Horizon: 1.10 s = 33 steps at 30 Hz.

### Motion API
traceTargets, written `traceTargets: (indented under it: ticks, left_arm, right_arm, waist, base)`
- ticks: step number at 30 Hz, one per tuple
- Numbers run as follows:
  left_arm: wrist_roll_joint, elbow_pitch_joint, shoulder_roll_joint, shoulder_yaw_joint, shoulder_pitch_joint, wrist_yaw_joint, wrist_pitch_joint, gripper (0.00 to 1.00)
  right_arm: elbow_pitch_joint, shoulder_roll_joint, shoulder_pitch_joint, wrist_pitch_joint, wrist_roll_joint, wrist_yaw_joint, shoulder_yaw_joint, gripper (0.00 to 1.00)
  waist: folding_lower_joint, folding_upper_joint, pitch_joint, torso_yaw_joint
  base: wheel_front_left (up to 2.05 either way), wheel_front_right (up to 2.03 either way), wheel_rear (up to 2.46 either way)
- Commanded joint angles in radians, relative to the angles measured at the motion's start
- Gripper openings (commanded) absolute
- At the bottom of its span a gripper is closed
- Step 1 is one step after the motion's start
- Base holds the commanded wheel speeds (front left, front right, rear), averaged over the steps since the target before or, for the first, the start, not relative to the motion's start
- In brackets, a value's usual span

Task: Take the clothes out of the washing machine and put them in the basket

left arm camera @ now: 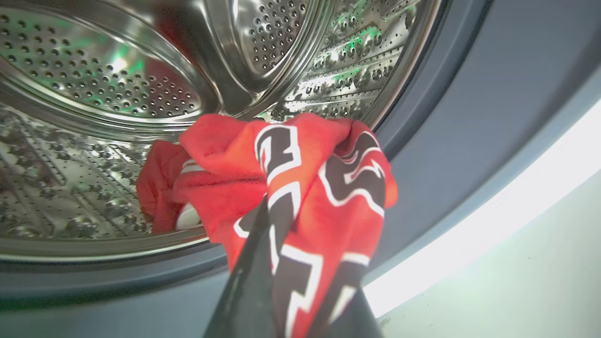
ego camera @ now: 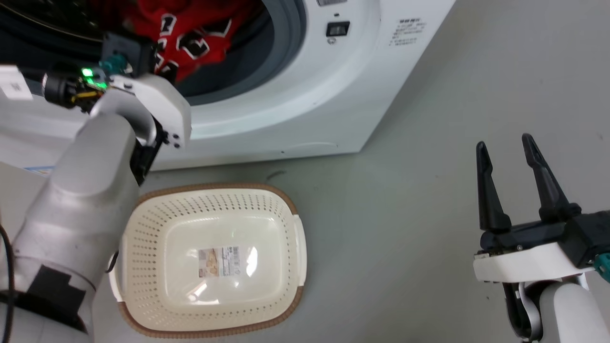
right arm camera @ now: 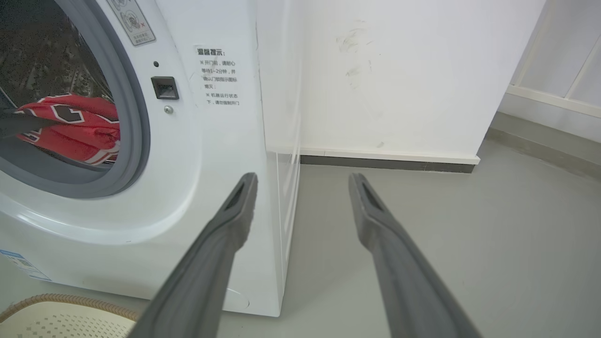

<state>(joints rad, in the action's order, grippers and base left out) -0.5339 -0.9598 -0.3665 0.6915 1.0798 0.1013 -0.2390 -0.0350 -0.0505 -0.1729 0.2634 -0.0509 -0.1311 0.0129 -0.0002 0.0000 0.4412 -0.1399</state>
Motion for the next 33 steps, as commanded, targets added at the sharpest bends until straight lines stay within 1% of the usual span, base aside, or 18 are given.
traceTargets:
  ticks: [1,7,16,21,28,33]
  left_arm:
    - [-0.003,0.018,0.003,-0.001,-0.026,-0.006,-0.01,0.0]
    - [0.0,0.134,-0.007,-0.008,-0.134,-0.032,-0.024,0.0]
    - [-0.014,0.402,-0.063,-0.032,-0.279,-0.077,-0.026,0.0]
    - [-0.026,0.57,-0.111,-0.046,-0.345,-0.119,-0.003,0.0]
    - [-0.015,0.814,-0.194,-0.066,-0.419,-0.196,0.052,0.0]
    - [-0.013,0.951,-0.243,-0.081,-0.461,-0.241,0.088,0.0]
  right_arm:
    - [0.002,0.001,0.017,0.002,0.01,0.001,-0.003,1.0]
    - [0.015,0.001,0.063,0.002,0.017,0.001,-0.011,1.0]
    - [0.028,0.001,0.124,0.002,0.024,0.001,-0.01,1.0]
    - [0.031,0.001,0.148,0.002,0.023,0.001,-0.011,1.0]
    - [0.033,0.001,0.182,0.002,0.014,0.001,-0.008,1.0]
    - [0.03,0.001,0.199,0.002,0.012,0.001,-0.001,1.0]
  waist:
    - [0.0002,0.0,-0.051,0.031]
    - [0.0002,0.0,-0.135,0.066]
    - [0.0002,0.0,-0.239,0.102]
    - [0.0002,0.0,-0.28,0.114]
    - [0.0002,0.0,-0.325,0.123]
    - [0.0002,0.0,-0.343,0.124]
  base:
    - [0.0,0.0,0.0]
    - [0.0,0.0,0.0]
    - [0.0,0.0,0.0]
    - [0.0,0.0,0.0]
    - [0.0,0.0,0.0]
    - [0.0,0.0,0.0]
